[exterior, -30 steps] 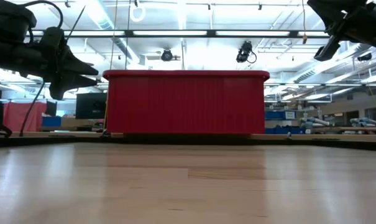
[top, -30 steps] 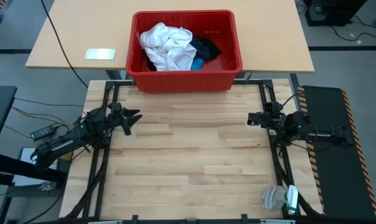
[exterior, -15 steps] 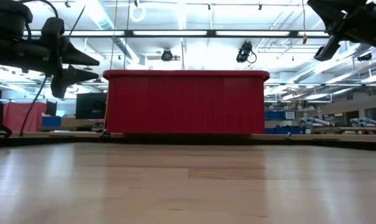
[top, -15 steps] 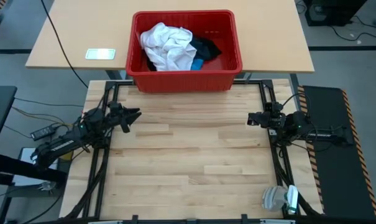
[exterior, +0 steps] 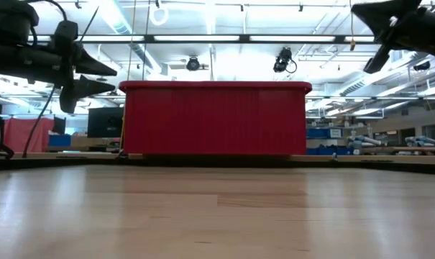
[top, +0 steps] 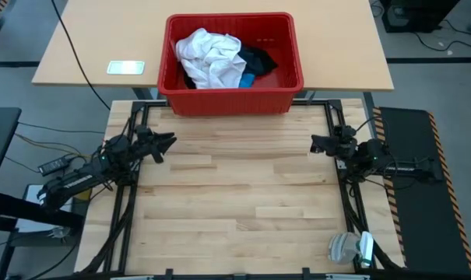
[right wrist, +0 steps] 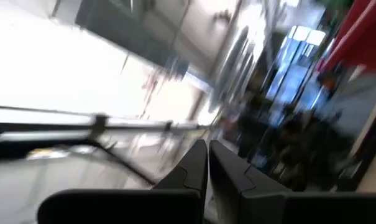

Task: Fold laundry
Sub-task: Fold the white polo

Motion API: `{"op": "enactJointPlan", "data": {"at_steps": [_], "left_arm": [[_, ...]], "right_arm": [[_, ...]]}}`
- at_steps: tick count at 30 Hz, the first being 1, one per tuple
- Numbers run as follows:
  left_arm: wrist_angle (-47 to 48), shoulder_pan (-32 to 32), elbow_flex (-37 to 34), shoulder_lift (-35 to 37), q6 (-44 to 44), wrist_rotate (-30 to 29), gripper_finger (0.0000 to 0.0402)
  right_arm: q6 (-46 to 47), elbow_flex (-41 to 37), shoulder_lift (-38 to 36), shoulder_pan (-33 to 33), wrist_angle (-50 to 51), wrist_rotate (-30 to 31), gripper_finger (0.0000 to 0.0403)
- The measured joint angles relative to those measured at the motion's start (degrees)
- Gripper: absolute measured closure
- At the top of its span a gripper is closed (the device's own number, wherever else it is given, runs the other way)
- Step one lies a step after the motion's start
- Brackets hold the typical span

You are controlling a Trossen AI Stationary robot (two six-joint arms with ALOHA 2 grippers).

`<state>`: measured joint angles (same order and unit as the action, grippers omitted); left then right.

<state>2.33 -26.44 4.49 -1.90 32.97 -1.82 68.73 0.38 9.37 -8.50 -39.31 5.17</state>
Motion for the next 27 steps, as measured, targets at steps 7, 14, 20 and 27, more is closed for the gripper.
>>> {"op": "enactJointPlan", "data": {"at_steps": [7,14,20,27], "left_arm": [[-2.99,0.00,0.00,0.01,-0.12,-2.62,0.0209],[-4.03,0.00,0.00,0.03,-9.16,0.61,0.0209],[-3.41,0.03,0.00,0.05,-15.59,13.49,0.0209],[-7.37,0.04,0.00,0.03,-18.16,14.74,0.0209]], "right_arm": [[-39.22,0.00,0.00,-1.96,-0.07,5.84,0.0377],[-51.01,0.00,0.45,-1.83,-1.75,5.80,0.0376],[-46.94,0.00,1.59,-1.83,-1.88,10.18,0.0375],[-58.34,0.00,3.63,-1.83,-5.94,13.58,0.0376]]}}
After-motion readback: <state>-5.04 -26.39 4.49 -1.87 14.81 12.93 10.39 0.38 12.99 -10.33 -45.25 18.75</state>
